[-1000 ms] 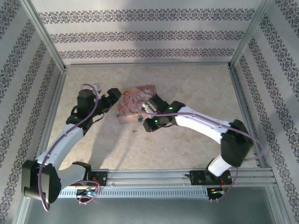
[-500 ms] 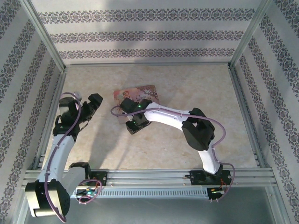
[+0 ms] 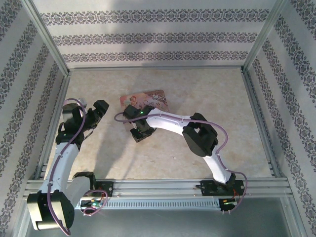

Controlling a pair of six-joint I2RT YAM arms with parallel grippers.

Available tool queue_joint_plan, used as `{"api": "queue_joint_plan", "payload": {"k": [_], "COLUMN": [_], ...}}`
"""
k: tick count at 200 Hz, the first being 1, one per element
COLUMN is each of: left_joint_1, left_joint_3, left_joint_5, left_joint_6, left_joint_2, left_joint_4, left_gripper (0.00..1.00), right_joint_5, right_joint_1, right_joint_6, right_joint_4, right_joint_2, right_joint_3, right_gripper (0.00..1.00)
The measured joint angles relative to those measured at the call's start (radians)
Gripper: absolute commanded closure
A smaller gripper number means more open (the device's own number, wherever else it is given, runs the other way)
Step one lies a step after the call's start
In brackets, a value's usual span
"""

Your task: Unlock a padlock with a key

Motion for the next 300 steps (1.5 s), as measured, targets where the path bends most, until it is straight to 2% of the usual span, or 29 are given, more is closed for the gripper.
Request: {"api": "queue_joint_plan", "payload": {"k": [169, 261, 300], "left_joint_1": [0.0, 0.0, 0.0], "left_joint_3": [0.0, 0.0, 0.0], "left_joint_5": [0.004, 0.004, 0.004], "left_joint_6": [0.0, 0.0, 0.0], "left_joint_2": [-0.007, -0.007, -0.007], "left_joint_4": [-0.001, -0.001, -0.001], "left_gripper": [0.06, 0.06, 0.05], "right_joint_5": [0.068, 0.131, 0.148], "right_joint_1": [0.023, 0.049, 0.074], "right_joint_6": [0.003, -0.01, -0.029], "right_joint_4": [-0.021, 0.057, 0.069], "right_joint_2": [0.043, 0.015, -0.044], "right_joint_3": [0.053, -0.018, -0.094], "right_gripper": [0.67, 0.67, 0.66]}}
